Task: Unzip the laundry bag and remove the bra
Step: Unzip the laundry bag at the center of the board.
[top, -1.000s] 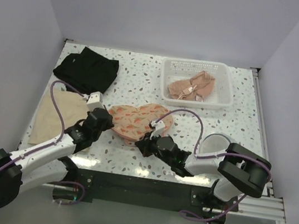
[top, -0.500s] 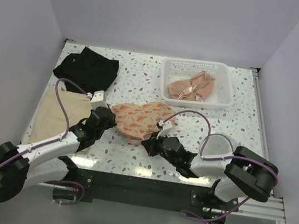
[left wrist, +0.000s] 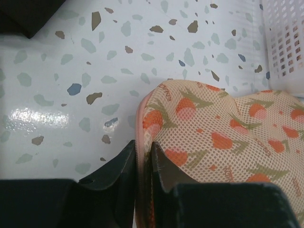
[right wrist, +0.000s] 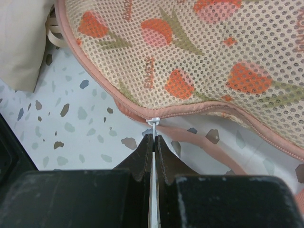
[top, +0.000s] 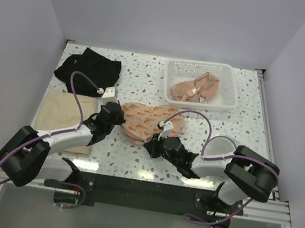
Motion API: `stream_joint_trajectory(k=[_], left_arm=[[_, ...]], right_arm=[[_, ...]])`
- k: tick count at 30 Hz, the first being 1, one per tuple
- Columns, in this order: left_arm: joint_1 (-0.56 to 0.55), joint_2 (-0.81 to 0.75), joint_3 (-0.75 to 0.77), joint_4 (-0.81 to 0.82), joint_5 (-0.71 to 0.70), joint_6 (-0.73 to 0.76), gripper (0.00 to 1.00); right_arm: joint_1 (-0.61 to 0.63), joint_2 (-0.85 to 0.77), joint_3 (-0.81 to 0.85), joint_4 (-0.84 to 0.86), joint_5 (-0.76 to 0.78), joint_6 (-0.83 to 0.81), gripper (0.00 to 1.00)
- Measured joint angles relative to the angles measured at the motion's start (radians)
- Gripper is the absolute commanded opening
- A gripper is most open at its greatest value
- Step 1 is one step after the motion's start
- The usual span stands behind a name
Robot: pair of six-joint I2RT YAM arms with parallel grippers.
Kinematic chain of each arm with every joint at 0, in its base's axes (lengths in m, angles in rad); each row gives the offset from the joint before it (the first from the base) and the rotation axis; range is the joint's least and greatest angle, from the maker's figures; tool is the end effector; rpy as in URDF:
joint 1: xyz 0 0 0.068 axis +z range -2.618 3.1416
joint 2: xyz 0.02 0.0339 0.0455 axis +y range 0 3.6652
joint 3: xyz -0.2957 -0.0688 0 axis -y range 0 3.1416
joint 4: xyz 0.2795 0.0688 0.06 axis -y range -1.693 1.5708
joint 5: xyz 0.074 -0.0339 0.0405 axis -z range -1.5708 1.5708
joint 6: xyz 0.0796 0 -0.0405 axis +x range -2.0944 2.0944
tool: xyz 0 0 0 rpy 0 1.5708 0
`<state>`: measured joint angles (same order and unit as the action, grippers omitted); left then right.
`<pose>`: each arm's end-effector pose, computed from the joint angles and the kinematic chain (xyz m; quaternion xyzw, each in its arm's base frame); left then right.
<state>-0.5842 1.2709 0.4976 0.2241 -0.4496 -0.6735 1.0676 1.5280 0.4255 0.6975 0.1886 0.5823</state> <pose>0.2684 -0.1360 0.1677 -0.1468 0.8447 -0.1231 0.4998 0.1707 0.2792 0.1266 -0.1494 0.8193 0.3492 0.4296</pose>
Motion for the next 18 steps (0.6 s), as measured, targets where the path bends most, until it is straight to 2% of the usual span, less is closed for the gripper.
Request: stream_joint_trajectory(k=[7,12,18], left_arm=[[0.017,0.034,0.034,0.014,-0.048,0.014,0.45],[0.019,0.035,0.057,0.004,-0.085,0.013,0.53],[0.019,0.018,0.061,-0.058,-0.109,0.004,0.57]], right_arm=[[-0.001,0.024,0.041,-0.037,-0.020,-0.008,0.00],[-0.001,0.044,0.083,-0.061,-0.029,-0.016,0.00],[-0.001,0.076,0.146,-0.075,-0.045,-0.027,0.00]])
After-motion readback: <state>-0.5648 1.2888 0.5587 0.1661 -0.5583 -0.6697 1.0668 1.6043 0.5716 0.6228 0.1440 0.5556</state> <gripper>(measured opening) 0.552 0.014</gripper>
